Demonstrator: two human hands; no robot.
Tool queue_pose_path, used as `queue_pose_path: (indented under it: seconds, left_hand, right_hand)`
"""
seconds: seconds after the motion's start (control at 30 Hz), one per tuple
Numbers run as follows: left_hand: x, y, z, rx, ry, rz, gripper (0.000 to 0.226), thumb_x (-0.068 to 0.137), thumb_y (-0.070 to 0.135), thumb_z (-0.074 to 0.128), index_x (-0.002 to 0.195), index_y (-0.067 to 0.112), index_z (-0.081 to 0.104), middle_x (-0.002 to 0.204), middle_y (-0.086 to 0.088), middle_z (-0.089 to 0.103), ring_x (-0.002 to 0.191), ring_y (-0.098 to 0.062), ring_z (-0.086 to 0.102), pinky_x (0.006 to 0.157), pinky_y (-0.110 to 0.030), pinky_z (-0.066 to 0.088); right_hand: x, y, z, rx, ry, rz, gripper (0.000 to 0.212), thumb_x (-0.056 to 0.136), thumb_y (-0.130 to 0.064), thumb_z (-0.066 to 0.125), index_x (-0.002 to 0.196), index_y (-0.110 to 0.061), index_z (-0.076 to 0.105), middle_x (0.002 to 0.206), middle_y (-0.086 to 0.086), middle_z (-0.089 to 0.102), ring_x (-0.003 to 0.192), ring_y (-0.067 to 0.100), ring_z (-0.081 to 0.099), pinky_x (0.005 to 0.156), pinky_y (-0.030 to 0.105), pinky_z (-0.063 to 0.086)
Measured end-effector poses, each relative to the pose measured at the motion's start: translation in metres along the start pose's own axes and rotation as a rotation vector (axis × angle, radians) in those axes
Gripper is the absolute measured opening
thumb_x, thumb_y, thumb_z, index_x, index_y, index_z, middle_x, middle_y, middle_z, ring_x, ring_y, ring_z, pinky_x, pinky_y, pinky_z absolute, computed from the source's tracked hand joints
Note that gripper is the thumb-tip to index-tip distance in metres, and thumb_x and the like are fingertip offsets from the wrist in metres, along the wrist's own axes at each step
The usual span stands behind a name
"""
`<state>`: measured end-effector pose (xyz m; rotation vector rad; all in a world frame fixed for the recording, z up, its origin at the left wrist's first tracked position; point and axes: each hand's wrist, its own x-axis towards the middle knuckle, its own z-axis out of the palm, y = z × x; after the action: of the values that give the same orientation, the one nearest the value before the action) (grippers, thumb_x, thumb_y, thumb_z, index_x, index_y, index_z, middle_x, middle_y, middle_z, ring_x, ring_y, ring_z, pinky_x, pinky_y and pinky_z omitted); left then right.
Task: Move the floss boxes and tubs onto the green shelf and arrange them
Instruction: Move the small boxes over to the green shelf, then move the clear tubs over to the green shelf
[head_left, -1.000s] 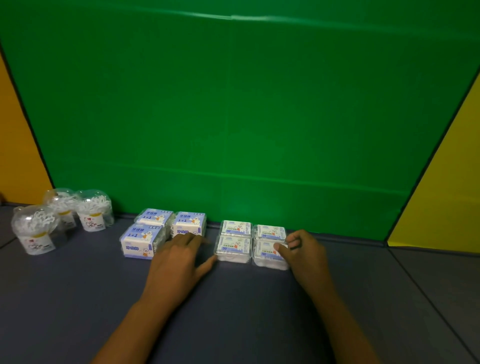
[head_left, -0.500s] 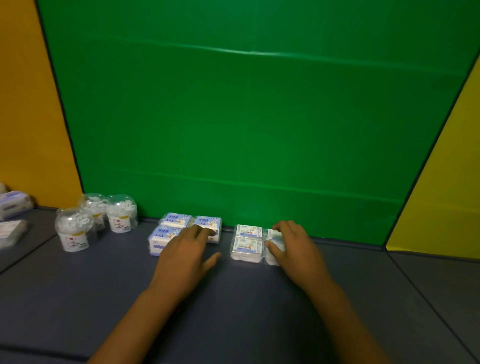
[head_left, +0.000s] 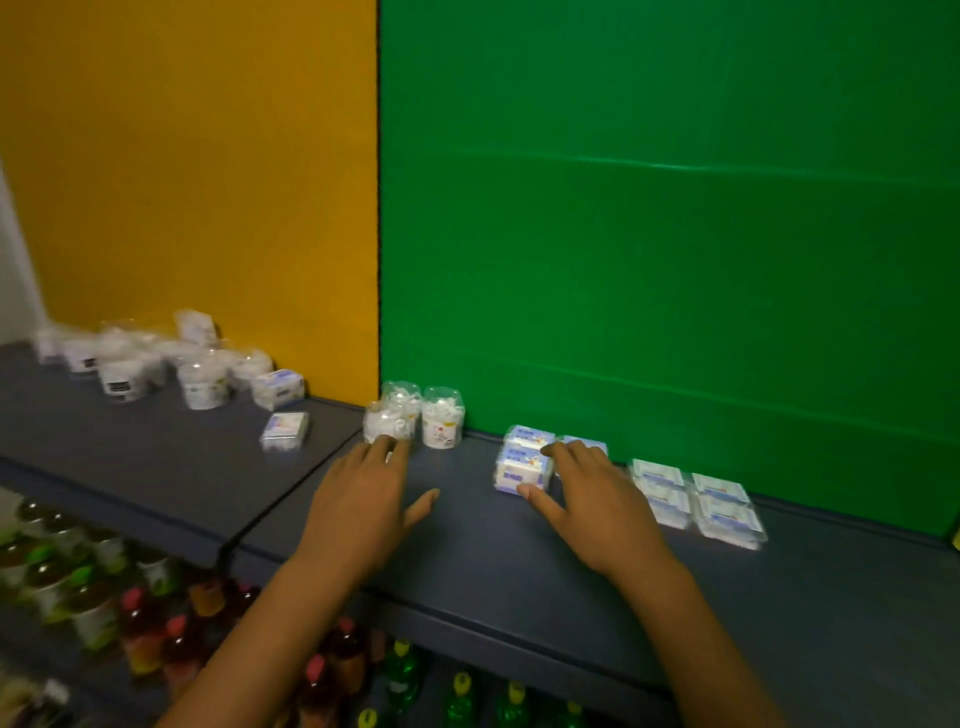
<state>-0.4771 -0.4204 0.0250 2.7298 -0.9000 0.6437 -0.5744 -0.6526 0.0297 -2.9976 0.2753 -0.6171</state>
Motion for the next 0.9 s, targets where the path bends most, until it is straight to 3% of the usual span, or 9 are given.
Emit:
queue_pose_path:
  seconds: [0.47, 0.9]
  left_hand:
    - [-0.087, -0.175, -0.060, 0.064, 0.020, -0.227, 0.059, 0.089, 0.061, 0.044, 0.136, 0.025, 0.043, 0.128, 0.001, 0.051, 0.116, -0.021, 0.050, 0.089, -0.034, 0.045]
    - [-0.073, -0.312, -0.055, 0.169, 0.038, -0.450, 0.061, 0.090, 0.063, 0.039, 0.138, 0.026, 0.039, 0.135, 0.003, 0.046, 0.118, -0.018, 0.049, 0.089, -0.031, 0.048]
  right_hand:
    - [0.047, -0.196, 0.034, 0.152, 0.002, -0.248, 0.059, 0.094, -0.066, 0.036, 0.135, -0.024, 0.042, 0.130, -0.001, 0.051, 0.120, 0.020, 0.046, 0.091, 0.034, 0.043]
    - [0.181, -0.314, 0.095, 0.260, 0.047, -0.435, 0.055, 0.093, -0.064, 0.043, 0.131, -0.024, 0.046, 0.129, -0.001, 0.053, 0.118, 0.019, 0.048, 0.090, 0.033, 0.046]
